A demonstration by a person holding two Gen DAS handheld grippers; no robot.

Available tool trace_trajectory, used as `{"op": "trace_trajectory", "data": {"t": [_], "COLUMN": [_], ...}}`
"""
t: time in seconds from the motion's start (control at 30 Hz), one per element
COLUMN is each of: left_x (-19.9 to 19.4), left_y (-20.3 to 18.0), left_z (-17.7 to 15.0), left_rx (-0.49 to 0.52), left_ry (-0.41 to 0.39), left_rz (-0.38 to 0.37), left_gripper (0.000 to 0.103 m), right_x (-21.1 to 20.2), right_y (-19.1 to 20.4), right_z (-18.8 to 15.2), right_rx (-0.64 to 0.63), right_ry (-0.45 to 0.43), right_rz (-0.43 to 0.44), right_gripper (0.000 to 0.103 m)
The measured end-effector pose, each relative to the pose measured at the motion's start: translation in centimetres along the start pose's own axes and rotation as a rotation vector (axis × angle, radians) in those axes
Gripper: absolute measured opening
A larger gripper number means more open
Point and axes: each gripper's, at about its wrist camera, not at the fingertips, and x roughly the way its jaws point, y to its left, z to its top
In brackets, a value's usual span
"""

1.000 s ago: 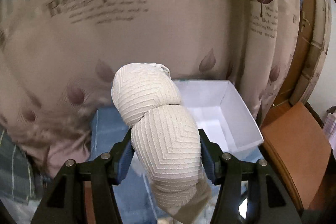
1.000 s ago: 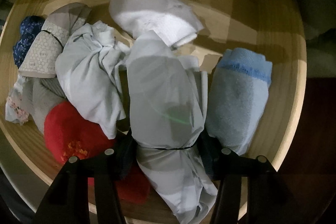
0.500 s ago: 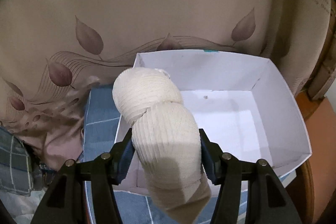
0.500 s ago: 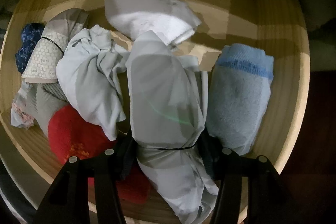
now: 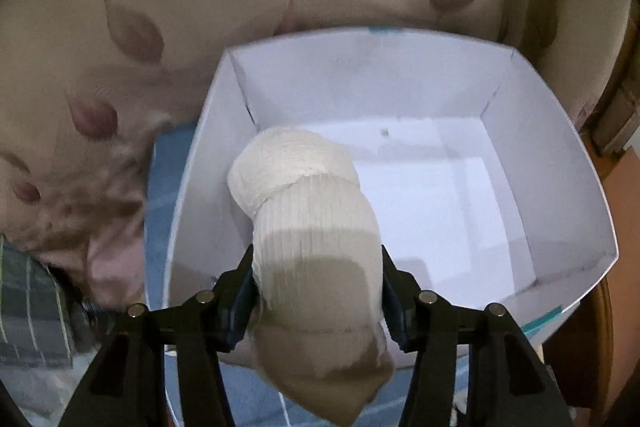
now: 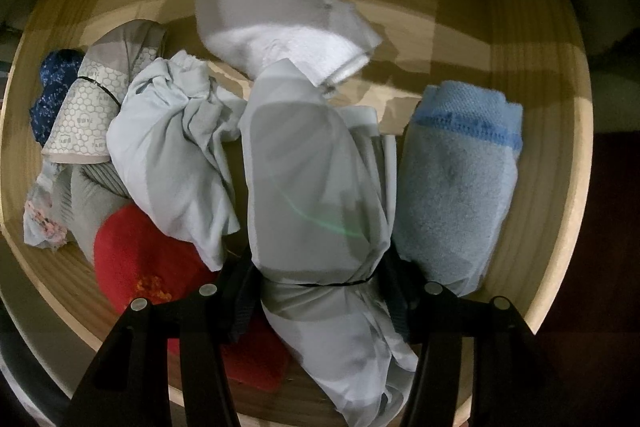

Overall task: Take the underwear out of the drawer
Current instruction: 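Lift the beige roll with the left tool and drop it into the white box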

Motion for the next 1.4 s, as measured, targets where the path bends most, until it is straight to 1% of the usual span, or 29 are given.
{"op": "trace_trajectory", "data": {"t": [0.07,0.1,0.3,0.47,0.7,0.93,1.1,1.2,1.27,1.4], "left_x": [0.4,0.3,-0.5,-1.7,-2.8,-3.4,-3.2,-3.4,-3.5,-4.0], "left_y": [0.5,0.7,1.1,1.4,1.1,1.0,1.1,1.0,1.0,1.5], "left_z": [-0.9,-1.1,-2.9,-4.8,-6.3,-7.1,-6.8,-7.0,-7.0,-7.1], "left_rx": [-0.036,-0.049,-0.049,-0.081,-0.129,-0.155,-0.162,-0.17,-0.177,-0.202], "left_ry": [0.02,0.013,0.022,0.026,0.032,0.037,0.034,0.031,0.031,0.029], "left_rz": [-0.009,-0.009,0.005,0.024,0.048,0.056,0.066,0.065,0.06,0.024], "left_gripper": [0.054,0.054,0.054,0.054,0.054,0.054,0.057,0.057,0.057,0.058], "right_x": [-0.2,-0.3,-0.2,-0.2,-0.2,-0.2,-0.2,-0.1,-0.1,0.0], "right_y": [-0.2,-0.4,-0.7,-0.7,-0.5,-0.5,-0.5,-0.5,-0.5,-0.6], "right_z": [-0.1,-0.2,-0.3,-0.3,-0.2,-0.2,-0.2,-0.2,-0.2,-0.2], "right_rx": [0.004,0.006,0.012,0.013,0.018,0.017,0.018,0.018,0.018,0.021], "right_ry": [-0.001,-0.001,-0.004,-0.004,-0.003,-0.004,-0.005,-0.005,-0.005,-0.006], "right_rz": [0.003,0.004,0.01,0.009,0.001,0.001,0.002,0.002,0.003,0.007], "right_gripper": [0.053,0.053,0.053,0.053,0.053,0.053,0.053,0.053,0.053,0.053]}}
